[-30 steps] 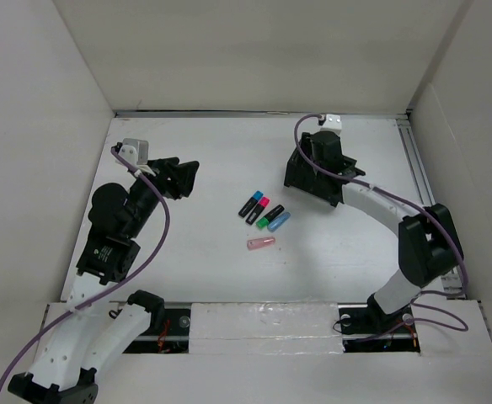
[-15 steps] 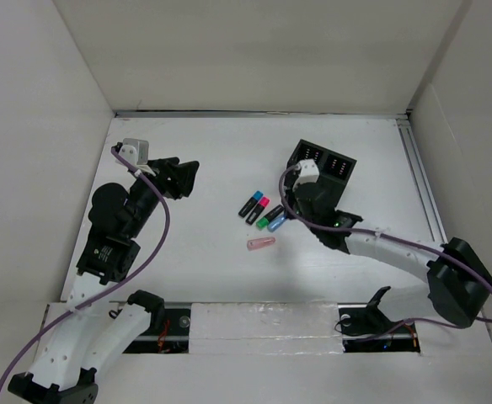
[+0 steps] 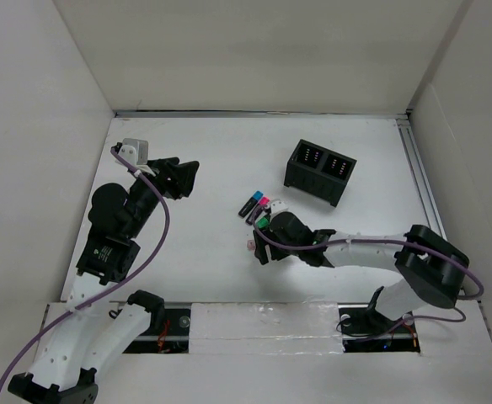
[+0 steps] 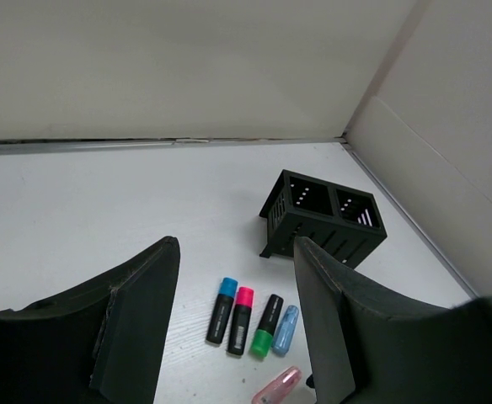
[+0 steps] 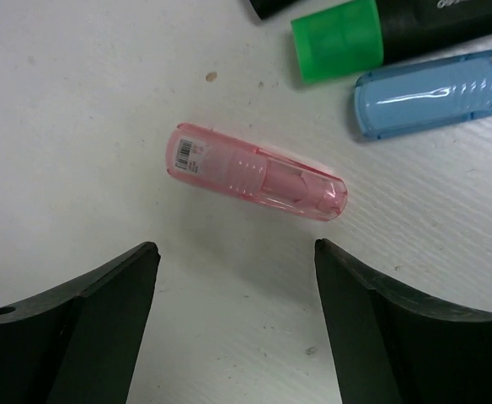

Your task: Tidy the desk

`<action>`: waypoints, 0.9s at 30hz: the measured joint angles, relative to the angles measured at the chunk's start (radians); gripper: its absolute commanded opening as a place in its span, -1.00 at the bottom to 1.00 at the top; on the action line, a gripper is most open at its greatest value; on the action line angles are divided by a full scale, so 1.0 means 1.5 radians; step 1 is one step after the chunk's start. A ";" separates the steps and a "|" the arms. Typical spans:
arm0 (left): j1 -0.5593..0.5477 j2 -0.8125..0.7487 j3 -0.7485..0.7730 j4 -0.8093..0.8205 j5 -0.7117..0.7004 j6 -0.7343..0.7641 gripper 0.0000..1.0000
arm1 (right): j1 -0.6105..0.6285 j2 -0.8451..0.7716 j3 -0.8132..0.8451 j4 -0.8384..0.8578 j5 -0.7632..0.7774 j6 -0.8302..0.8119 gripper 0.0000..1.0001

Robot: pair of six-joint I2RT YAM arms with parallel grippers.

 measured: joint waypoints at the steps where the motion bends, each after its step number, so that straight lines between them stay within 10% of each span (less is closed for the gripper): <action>1: 0.000 0.000 0.000 0.000 0.000 -0.001 0.05 | 0.000 0.011 0.000 0.001 -0.007 0.003 0.63; 20: 0.000 0.000 0.000 0.000 -0.001 -0.002 0.05 | 0.008 0.180 0.132 0.045 0.117 -0.008 0.67; 27: 0.000 0.002 0.000 0.000 -0.001 -0.002 0.05 | 0.045 0.237 0.182 0.035 0.210 -0.016 0.08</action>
